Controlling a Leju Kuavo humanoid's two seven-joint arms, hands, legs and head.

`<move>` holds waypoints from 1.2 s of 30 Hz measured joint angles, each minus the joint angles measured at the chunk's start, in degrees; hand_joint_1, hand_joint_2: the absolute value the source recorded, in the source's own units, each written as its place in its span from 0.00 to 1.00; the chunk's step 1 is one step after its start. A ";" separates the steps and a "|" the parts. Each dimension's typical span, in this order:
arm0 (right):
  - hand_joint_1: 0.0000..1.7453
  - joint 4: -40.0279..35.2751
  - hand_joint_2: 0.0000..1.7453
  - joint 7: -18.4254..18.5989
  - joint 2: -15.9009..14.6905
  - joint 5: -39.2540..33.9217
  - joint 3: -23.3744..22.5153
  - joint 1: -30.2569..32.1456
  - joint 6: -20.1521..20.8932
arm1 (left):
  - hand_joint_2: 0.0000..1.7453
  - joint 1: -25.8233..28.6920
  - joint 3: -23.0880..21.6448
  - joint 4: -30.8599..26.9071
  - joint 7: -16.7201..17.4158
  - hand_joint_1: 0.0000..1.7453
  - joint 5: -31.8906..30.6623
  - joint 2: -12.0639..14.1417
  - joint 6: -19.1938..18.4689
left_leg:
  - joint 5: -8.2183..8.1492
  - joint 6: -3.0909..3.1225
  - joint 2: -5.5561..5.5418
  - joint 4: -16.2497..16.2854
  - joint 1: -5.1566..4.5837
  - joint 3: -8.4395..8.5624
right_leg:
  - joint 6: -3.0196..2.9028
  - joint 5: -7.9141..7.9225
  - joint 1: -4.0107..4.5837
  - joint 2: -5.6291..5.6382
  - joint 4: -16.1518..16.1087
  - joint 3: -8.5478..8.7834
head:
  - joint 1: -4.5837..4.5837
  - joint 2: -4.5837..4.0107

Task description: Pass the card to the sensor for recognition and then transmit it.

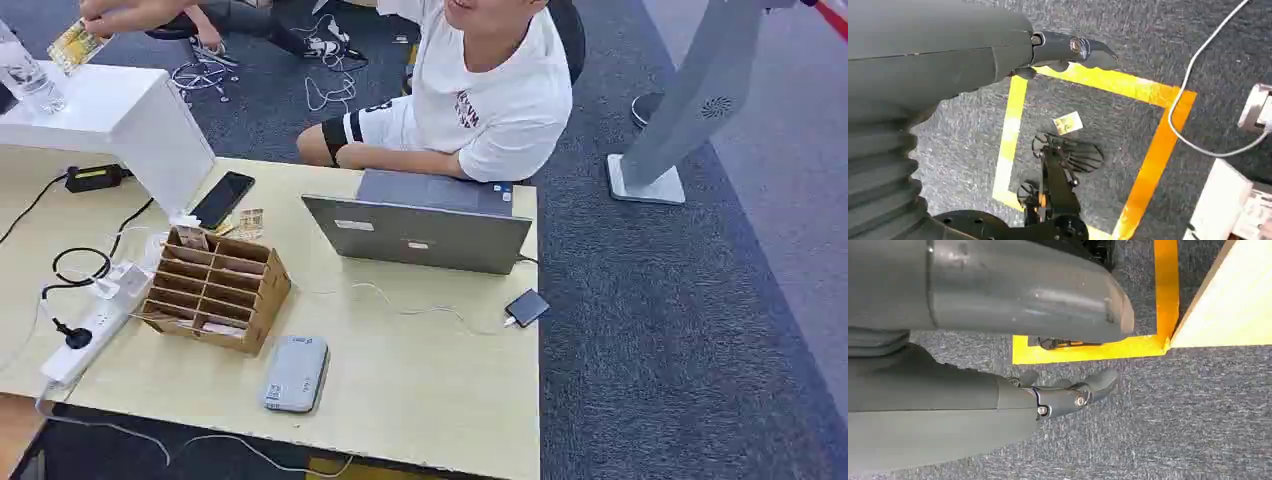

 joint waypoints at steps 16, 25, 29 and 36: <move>0.00 2.16 0.00 -5.07 0.63 -3.67 -2.10 -1.84 -1.64 | 1.00 1.39 13.57 -18.61 -5.35 0.00 7.15 -5.97 -15.45 | 0.04 0.00 0.00 0.00 0.00 -0.01 | -0.01 0.01 0.00 0.00 0.02 -0.01 | 0.00 0.00; 0.00 3.17 0.00 -6.06 0.90 -3.93 -3.43 -2.09 -2.40 | 1.00 6.84 12.25 -35.92 -9.36 0.00 13.97 -8.34 -16.08 | 0.04 0.00 0.00 0.00 0.00 -0.01 | -0.01 0.01 0.00 0.00 0.02 -0.02 | -0.02 0.00; 0.00 3.71 0.00 -6.38 1.11 -4.06 -4.20 -2.29 -3.01 | 1.00 9.39 10.68 -44.01 -11.88 0.00 16.70 -9.45 -16.39 | 0.04 0.00 0.00 0.00 0.00 -0.01 | -0.01 0.01 0.00 0.00 0.02 -0.01 | 0.00 0.00; 0.00 4.37 0.00 -6.54 1.42 -4.59 -5.29 -2.49 -3.54 | 1.00 13.73 8.47 -58.29 -16.33 0.00 20.52 -11.09 -17.09 | 0.04 0.00 0.00 0.00 0.00 -0.01 | -0.01 0.01 0.00 0.00 0.02 -0.02 | 0.00 0.00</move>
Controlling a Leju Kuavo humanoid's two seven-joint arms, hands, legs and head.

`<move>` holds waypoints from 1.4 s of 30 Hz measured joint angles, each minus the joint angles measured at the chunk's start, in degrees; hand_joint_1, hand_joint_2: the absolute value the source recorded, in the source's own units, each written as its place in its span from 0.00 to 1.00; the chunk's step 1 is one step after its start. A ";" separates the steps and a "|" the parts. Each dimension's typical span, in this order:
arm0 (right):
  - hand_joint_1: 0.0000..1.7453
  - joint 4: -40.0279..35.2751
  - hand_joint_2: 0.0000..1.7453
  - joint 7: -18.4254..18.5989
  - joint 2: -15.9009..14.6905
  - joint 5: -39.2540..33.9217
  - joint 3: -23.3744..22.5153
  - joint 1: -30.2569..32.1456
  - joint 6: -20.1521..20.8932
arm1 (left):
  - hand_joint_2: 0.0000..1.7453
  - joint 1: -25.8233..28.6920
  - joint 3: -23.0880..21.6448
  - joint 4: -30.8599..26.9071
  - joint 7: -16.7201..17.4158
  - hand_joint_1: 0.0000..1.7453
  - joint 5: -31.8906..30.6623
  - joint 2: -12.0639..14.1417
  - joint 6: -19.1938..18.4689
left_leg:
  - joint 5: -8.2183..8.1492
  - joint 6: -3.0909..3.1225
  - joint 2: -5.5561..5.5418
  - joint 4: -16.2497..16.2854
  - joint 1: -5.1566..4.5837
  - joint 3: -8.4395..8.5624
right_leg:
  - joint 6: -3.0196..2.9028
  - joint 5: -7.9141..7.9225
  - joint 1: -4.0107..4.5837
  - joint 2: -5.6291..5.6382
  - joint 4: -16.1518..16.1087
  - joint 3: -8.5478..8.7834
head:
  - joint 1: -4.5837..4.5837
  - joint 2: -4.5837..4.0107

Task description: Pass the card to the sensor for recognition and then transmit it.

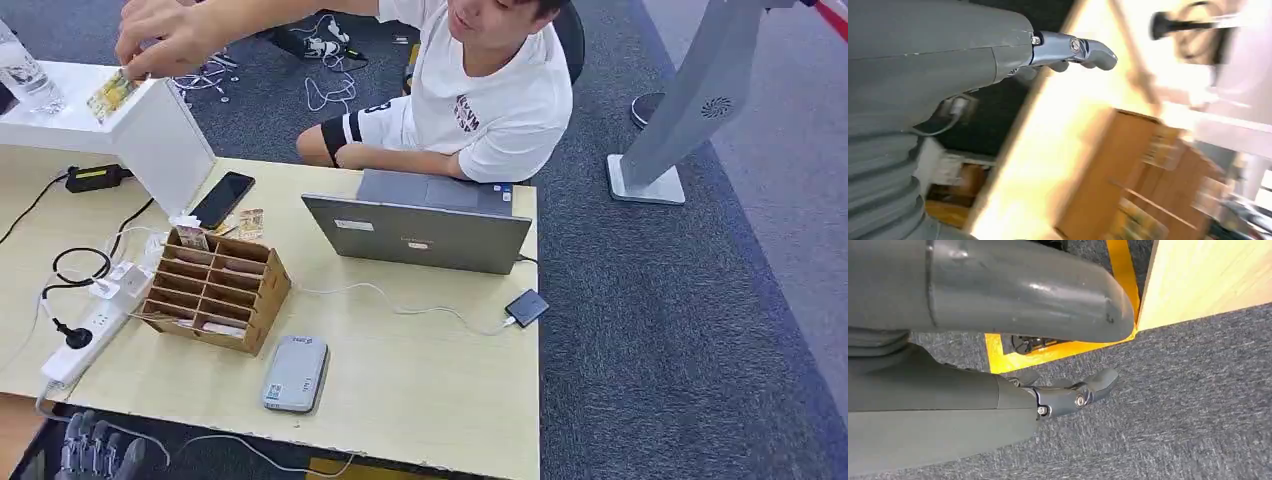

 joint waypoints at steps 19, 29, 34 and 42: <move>0.00 0.94 0.00 2.38 0.48 4.09 -0.37 -2.26 -0.63 | 1.00 -4.13 -8.48 -22.09 -7.08 0.00 -13.53 5.77 11.41 | 0.13 -0.07 0.00 0.00 0.06 0.04 | -0.02 0.04 0.05 0.01 0.03 -0.11 | 0.00 0.00; 0.00 1.05 0.00 5.05 1.09 6.27 -0.26 -3.93 -0.37 | 1.00 -14.06 -17.64 -19.21 -2.84 0.00 -26.54 10.43 18.71 | 0.19 -0.07 0.01 0.01 0.06 0.02 | 0.02 0.17 0.04 0.03 0.03 -0.06 | 0.00 0.00; 0.00 1.11 0.00 7.06 1.38 7.45 -0.07 -4.89 0.02 | 1.00 -19.96 -22.92 -15.87 0.22 0.00 -33.19 12.86 22.22 | 0.26 -0.01 0.03 0.01 0.06 0.00 | -0.06 0.24 0.05 0.05 0.04 -0.07 | 0.02 0.00; 0.00 1.22 0.00 9.93 1.62 9.40 0.09 -6.15 0.35 | 1.00 -27.43 -30.21 -11.58 4.31 0.00 -41.84 16.59 26.73 | 0.32 -0.04 0.05 0.02 0.06 -0.02 | -0.07 0.28 0.05 0.07 0.08 -0.09 | 0.00 0.00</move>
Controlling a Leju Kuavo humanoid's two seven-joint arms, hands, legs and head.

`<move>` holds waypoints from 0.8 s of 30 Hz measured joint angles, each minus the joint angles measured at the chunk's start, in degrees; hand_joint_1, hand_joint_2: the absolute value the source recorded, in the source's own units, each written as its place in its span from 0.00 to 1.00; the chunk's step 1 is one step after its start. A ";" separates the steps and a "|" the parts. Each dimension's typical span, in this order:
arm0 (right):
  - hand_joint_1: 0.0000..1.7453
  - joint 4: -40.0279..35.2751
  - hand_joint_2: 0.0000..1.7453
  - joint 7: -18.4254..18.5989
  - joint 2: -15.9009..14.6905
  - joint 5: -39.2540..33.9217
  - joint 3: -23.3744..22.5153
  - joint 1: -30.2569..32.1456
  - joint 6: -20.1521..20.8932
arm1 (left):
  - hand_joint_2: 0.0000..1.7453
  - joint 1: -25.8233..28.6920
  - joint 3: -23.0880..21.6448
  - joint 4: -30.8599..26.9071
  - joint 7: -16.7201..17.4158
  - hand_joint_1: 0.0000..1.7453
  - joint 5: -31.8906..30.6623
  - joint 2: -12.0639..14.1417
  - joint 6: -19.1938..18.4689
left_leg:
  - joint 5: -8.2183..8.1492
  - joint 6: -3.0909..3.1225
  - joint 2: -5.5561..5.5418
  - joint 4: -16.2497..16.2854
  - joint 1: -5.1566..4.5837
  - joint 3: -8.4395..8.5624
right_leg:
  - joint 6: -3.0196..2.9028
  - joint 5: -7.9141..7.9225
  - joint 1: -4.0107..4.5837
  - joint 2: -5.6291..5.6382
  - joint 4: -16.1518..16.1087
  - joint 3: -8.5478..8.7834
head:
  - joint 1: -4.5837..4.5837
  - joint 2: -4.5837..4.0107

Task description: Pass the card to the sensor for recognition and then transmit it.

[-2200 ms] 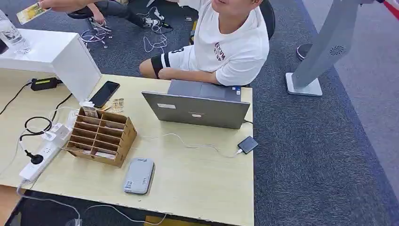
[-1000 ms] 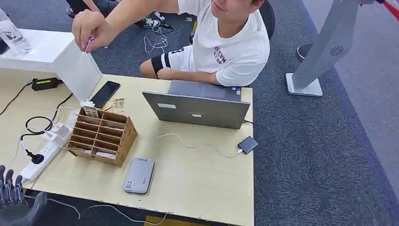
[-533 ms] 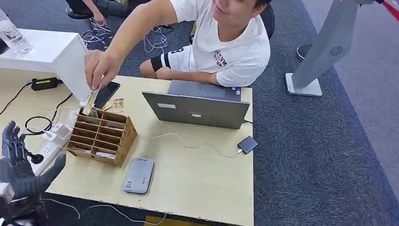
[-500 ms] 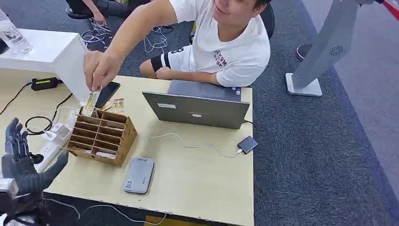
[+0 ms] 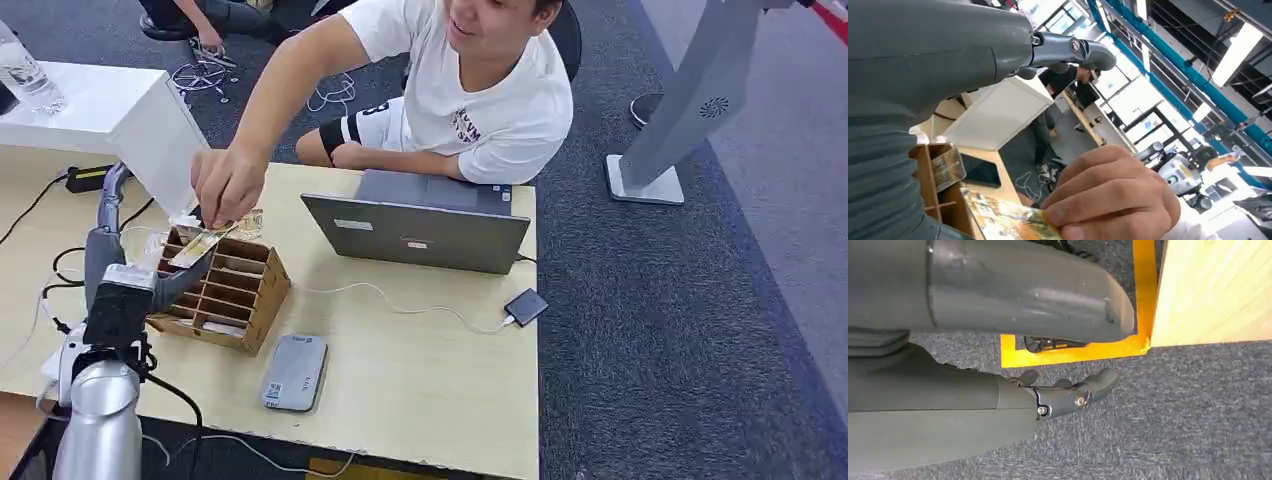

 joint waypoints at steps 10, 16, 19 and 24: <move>0.00 0.00 0.00 3.65 0.04 3.34 0.35 -1.34 0.11 | 1.00 -6.72 -8.46 2.05 4.81 1.00 -10.29 5.86 6.40 | 0.07 -0.02 0.03 0.00 -0.02 -0.04 | 0.02 0.04 -0.01 0.05 0.02 -0.08 | 0.00 0.00; 0.00 0.02 0.00 6.26 0.02 6.27 0.96 -2.27 0.20 | 1.00 -10.99 -14.37 4.04 8.03 1.00 -17.09 9.66 10.30 | 0.15 -0.06 0.01 0.01 0.02 -0.18 | 0.03 0.15 0.03 0.03 0.02 -0.21 | 0.09 0.00; 0.00 0.04 0.00 9.59 -0.07 9.75 1.31 -3.07 0.57 | 1.00 -13.73 -18.70 5.85 11.36 1.00 -25.17 11.80 15.21 | 0.20 -0.06 0.01 0.00 0.02 -0.19 | 0.00 0.22 0.02 0.02 0.02 -0.22 | 0.04 0.00; 0.00 0.07 0.00 10.66 -0.07 10.18 1.38 -3.30 0.61 | 1.00 -15.32 -21.13 7.50 11.73 1.00 -26.40 12.79 15.82 | 0.23 -0.05 0.03 0.01 0.01 -0.19 | 0.01 0.25 0.02 0.04 0.02 -0.23 | 0.07 0.00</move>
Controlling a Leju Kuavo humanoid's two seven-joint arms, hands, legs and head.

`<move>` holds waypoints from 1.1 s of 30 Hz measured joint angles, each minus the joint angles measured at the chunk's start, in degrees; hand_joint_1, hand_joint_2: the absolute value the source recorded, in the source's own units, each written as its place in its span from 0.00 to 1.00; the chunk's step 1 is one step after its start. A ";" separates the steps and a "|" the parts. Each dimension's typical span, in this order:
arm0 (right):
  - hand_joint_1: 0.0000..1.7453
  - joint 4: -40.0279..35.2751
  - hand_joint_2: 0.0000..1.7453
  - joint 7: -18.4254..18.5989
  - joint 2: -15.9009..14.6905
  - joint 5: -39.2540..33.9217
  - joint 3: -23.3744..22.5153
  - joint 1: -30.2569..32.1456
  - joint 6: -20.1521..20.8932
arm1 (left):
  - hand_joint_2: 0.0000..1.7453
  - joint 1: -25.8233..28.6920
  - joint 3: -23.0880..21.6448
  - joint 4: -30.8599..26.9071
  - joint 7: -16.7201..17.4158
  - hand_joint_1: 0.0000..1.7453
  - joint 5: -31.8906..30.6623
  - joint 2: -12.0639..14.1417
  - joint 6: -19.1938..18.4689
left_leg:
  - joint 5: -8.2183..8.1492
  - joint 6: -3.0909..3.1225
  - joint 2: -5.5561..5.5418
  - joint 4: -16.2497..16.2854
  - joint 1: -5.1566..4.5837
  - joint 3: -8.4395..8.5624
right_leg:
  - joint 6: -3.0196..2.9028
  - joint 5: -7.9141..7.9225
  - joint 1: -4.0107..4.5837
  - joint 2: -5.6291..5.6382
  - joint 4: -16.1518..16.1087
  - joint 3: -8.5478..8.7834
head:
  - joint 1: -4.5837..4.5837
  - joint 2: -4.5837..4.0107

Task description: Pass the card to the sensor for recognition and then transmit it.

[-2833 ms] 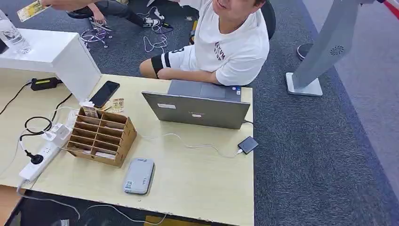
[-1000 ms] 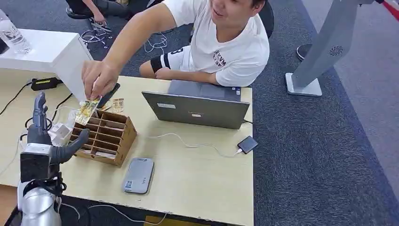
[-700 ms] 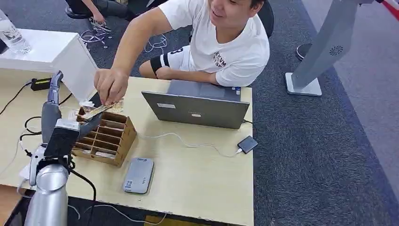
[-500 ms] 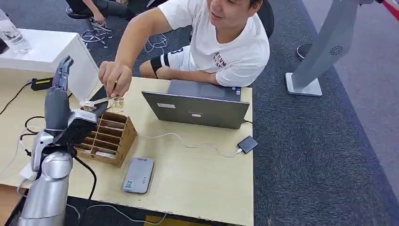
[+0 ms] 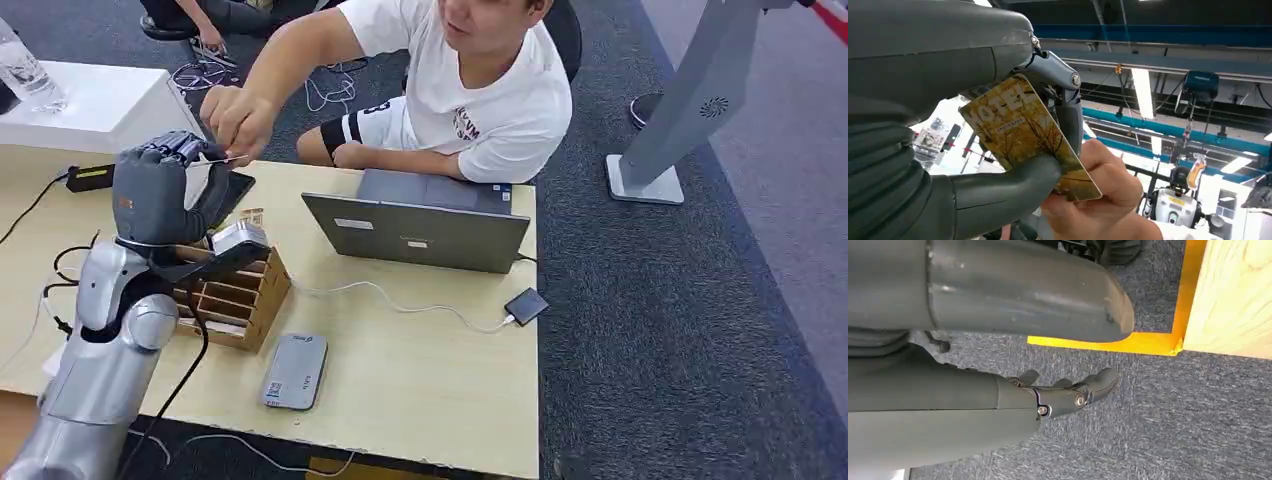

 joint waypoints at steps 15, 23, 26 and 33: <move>0.00 0.00 0.00 0.61 0.00 0.92 0.00 -0.05 0.04 | 1.00 -1.15 -2.25 2.32 0.02 1.00 -0.17 0.70 0.04 | 0.00 0.00 0.00 0.00 0.00 -0.02 | 0.00 0.00 0.00 0.00 0.00 -0.02 | 0.00 0.00; 0.00 0.00 0.00 0.46 0.00 1.40 0.00 0.05 0.44 | 1.00 2.68 -3.85 1.73 0.02 1.00 -1.79 0.68 0.00 | 0.00 -0.01 0.01 0.00 0.00 -0.03 | 0.00 0.00 0.00 0.01 0.00 -0.04 | 0.00 0.00; 0.00 0.02 0.00 0.22 0.00 1.86 -0.02 0.14 0.44 | 1.00 4.69 -4.28 1.14 0.02 1.00 -2.14 0.68 0.00 | 0.00 0.00 0.00 0.00 0.00 -0.08 | 0.00 0.00 0.00 0.00 0.00 -0.09 | 0.00 0.00; 0.00 0.02 0.00 0.17 0.00 1.86 -0.13 0.33 0.44 | 1.00 9.07 -5.09 -0.22 0.50 1.00 -3.32 0.79 -1.27 | 0.00 -0.01 0.01 -0.01 0.00 -0.08 | 0.00 0.00 0.00 0.01 0.00 -0.08 | 0.00 0.00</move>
